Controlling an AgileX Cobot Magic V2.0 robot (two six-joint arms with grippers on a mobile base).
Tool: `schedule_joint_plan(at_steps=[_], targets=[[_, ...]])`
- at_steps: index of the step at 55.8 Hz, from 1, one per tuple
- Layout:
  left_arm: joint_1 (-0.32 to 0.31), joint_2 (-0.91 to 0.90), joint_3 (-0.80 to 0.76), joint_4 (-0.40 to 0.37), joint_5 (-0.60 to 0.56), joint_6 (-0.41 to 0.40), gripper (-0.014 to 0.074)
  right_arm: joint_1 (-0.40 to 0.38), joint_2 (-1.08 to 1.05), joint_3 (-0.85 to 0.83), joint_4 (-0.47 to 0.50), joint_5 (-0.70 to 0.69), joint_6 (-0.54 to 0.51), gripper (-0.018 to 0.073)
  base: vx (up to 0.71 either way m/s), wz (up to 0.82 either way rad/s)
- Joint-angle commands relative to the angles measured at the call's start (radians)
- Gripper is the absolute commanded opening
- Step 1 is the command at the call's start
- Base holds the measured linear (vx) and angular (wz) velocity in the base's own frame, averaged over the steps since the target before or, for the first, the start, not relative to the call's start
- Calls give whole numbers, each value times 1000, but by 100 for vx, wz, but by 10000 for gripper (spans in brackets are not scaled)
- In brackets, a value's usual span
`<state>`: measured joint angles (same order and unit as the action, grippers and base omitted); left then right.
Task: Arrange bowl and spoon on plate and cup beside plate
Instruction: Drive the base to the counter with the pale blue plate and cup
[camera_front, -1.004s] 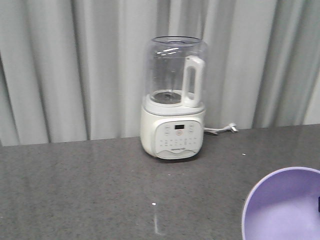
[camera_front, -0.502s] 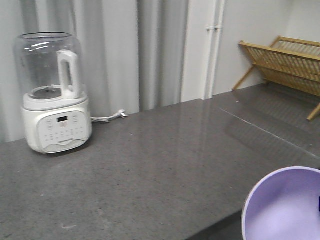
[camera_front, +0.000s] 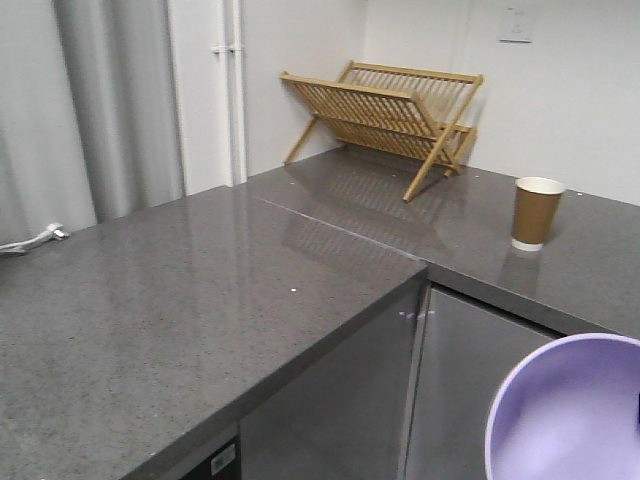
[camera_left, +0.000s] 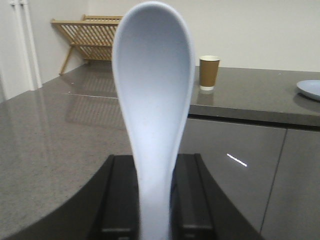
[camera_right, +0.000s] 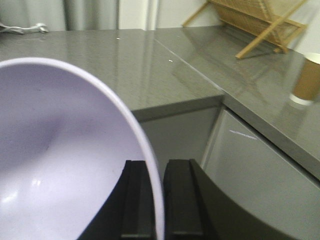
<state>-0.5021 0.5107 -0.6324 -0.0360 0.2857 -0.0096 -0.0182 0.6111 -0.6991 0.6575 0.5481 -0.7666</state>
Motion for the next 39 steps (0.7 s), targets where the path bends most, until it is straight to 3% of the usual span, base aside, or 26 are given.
schedule_joint_plan(at_steps=[1, 39], targets=[[-5, 4, -26, -9, -84, -6, 0, 2, 1, -31, 29, -75, -3, -8, -11, -50], [-5, 4, -26, -9, -84, -6, 0, 2, 1, -31, 29, -61, -3, -8, 4, -38]])
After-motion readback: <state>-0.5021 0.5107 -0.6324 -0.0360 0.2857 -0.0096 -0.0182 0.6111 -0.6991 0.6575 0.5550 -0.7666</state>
